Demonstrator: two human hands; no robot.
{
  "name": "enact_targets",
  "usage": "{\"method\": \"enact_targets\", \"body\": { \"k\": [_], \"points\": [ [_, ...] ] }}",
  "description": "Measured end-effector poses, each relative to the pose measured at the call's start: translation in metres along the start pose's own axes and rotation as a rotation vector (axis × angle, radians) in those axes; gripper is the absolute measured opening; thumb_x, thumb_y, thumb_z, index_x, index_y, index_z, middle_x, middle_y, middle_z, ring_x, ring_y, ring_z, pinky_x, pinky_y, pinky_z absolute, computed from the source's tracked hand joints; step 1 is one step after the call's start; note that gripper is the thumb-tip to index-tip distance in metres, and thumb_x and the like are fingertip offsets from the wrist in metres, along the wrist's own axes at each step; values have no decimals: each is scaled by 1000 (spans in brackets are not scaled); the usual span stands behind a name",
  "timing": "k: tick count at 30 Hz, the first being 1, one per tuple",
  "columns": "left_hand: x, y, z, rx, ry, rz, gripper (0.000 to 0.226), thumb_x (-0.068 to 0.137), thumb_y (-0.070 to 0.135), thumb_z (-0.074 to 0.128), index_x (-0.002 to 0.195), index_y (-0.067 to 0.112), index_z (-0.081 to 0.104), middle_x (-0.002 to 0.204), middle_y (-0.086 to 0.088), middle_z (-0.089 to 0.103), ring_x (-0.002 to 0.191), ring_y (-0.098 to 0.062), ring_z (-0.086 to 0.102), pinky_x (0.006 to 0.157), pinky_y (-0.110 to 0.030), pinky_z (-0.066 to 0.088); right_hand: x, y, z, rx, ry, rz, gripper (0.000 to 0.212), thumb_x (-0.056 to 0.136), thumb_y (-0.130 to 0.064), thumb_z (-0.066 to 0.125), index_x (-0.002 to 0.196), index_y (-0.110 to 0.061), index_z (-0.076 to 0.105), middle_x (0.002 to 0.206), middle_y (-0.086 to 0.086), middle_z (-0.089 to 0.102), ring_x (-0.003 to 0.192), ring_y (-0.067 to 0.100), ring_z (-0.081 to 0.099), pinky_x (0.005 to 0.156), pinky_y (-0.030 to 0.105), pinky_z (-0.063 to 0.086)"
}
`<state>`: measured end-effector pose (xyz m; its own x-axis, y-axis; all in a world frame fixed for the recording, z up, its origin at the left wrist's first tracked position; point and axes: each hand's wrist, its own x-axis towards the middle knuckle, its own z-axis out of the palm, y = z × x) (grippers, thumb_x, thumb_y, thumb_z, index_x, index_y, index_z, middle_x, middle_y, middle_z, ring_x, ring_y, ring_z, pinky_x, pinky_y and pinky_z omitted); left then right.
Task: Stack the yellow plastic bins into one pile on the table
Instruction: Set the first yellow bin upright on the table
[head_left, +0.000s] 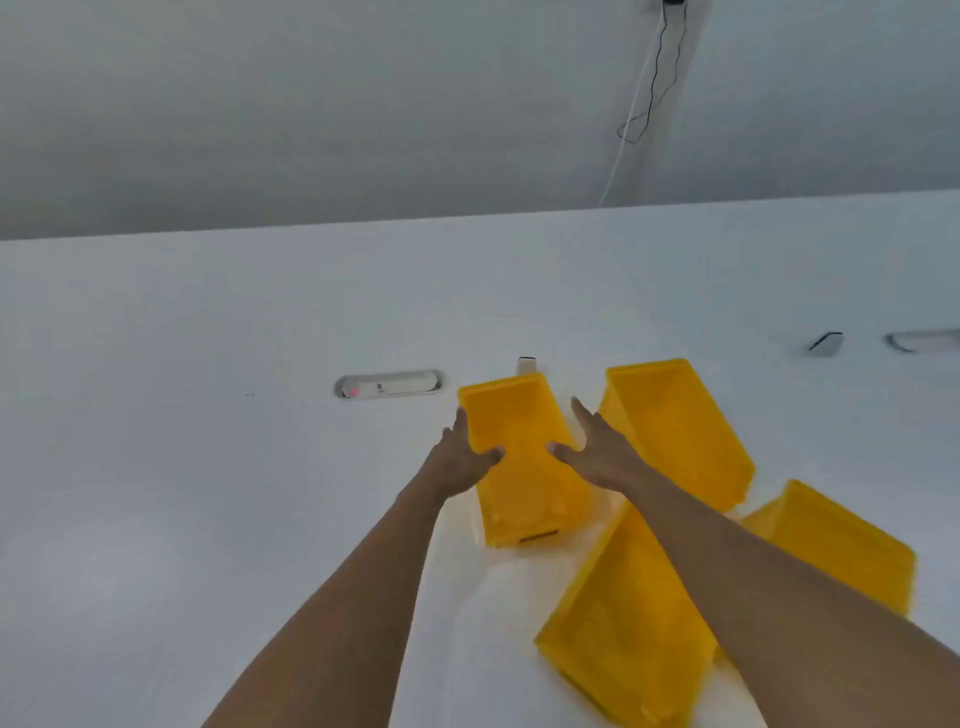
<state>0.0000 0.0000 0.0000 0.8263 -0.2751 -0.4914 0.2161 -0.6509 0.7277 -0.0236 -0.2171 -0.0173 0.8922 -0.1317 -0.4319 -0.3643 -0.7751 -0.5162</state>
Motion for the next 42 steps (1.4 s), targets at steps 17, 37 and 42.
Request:
{"method": "enact_targets", "body": {
  "k": [17,37,42],
  "points": [
    [-30,-92,-34,-5,224,-151,70,91,21,47,150,29,11,142,-9,49,121,-36,53,97,-55,46,-12,-56,96,341,-37,14,54,98,-17,49,147,-32,34,135,10,60,123,33,55,101,53,46],
    [-62,-175,-139,69,215,-210,65,95,31,45,150,23,11,153,-10,34,132,-39,41,104,-58,39,-17,-157,186,432,-141,-33,66,96,-36,56,152,-29,23,151,7,45,135,30,45,109,50,40],
    [-53,-143,-127,323,327,-182,72,93,41,45,151,21,8,160,-16,13,145,-43,12,111,-59,25,-34,-121,156,438,46,-41,79,88,-50,62,153,-30,22,158,1,32,144,23,33,113,41,32]
  ]
}}
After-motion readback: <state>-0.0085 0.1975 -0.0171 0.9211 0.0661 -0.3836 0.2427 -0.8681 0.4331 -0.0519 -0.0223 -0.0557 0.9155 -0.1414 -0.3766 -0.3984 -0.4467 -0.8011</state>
